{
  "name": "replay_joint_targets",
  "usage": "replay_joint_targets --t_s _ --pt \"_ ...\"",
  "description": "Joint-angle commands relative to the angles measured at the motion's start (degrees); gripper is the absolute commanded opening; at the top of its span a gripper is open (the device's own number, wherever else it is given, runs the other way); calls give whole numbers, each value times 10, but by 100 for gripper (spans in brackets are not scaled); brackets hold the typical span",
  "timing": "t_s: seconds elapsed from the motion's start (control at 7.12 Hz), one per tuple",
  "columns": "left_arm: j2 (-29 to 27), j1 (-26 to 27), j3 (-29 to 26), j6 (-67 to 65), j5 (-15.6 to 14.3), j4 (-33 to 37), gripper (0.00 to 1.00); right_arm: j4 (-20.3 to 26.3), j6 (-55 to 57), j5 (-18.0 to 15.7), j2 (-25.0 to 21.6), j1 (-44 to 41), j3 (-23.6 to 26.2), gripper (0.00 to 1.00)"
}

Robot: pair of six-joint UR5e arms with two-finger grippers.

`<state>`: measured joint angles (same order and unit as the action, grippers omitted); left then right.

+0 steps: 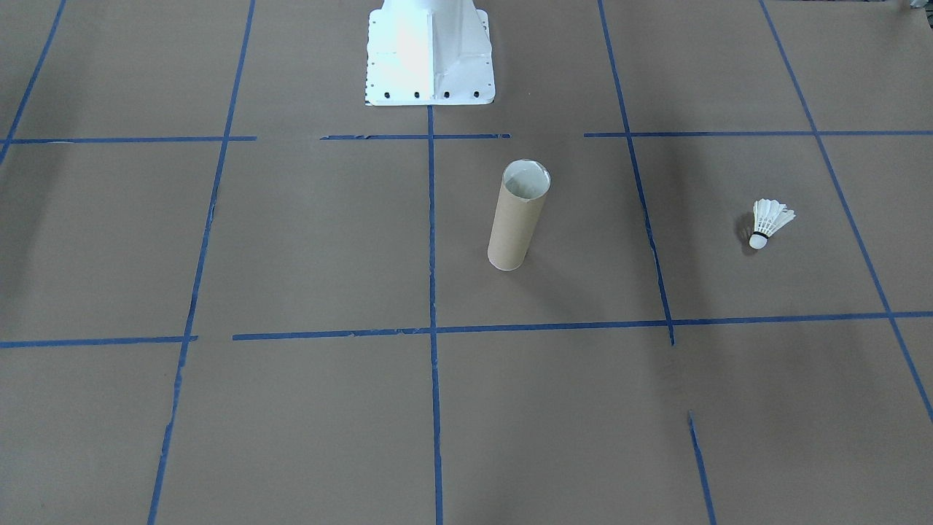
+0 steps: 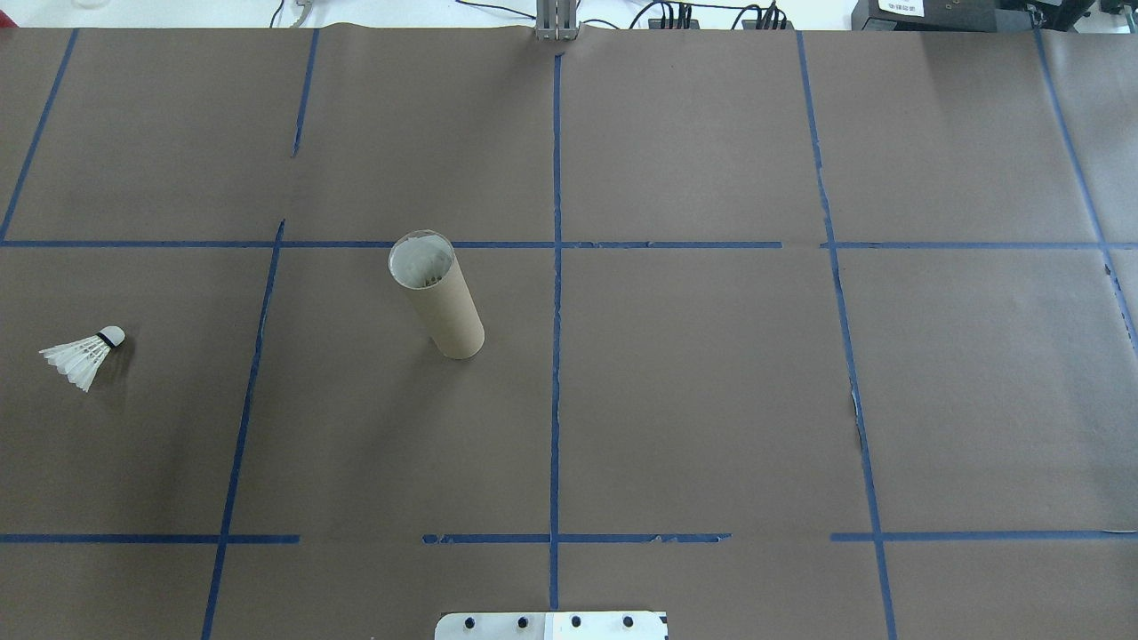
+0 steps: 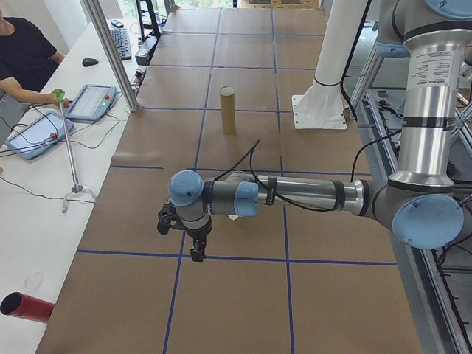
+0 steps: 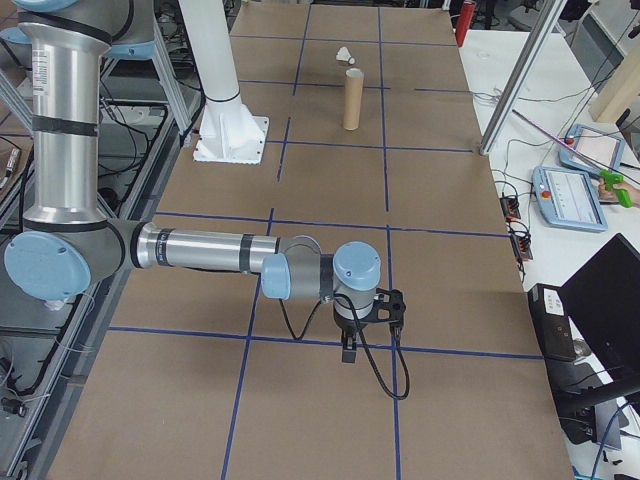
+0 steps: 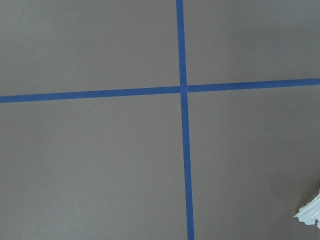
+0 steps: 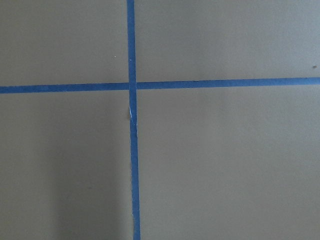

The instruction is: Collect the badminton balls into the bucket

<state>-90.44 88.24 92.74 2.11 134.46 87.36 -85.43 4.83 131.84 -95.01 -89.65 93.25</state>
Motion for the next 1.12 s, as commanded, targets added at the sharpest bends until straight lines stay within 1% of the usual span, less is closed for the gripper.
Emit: replay_joint_targets --t_s 0.0,0.14,0.28,0.42,0.56,0.7,0.84,0.98 --pt "-3 0 4 -1 1 0 100 0 0 0 0 0 0 100" --pt "-9 0 3 -9 3 3 100 0 0 0 0 0 0 100" --pt "-28 0 4 -10 4 2 100 0 0 0 0 0 0 100" --pt "-32 -3 16 -58 8 6 100 0 0 0 0 0 0 100" --pt "-34 -30 40 -156 8 59 100 0 0 0 0 0 0 100" --pt "-33 -59 55 -246 14 129 100 0 0 0 0 0 0 100" --pt "-31 -92 55 -335 35 194 100 0 0 0 0 0 0 100" --pt "-28 -114 56 -420 42 263 100 0 0 0 0 0 0 100"
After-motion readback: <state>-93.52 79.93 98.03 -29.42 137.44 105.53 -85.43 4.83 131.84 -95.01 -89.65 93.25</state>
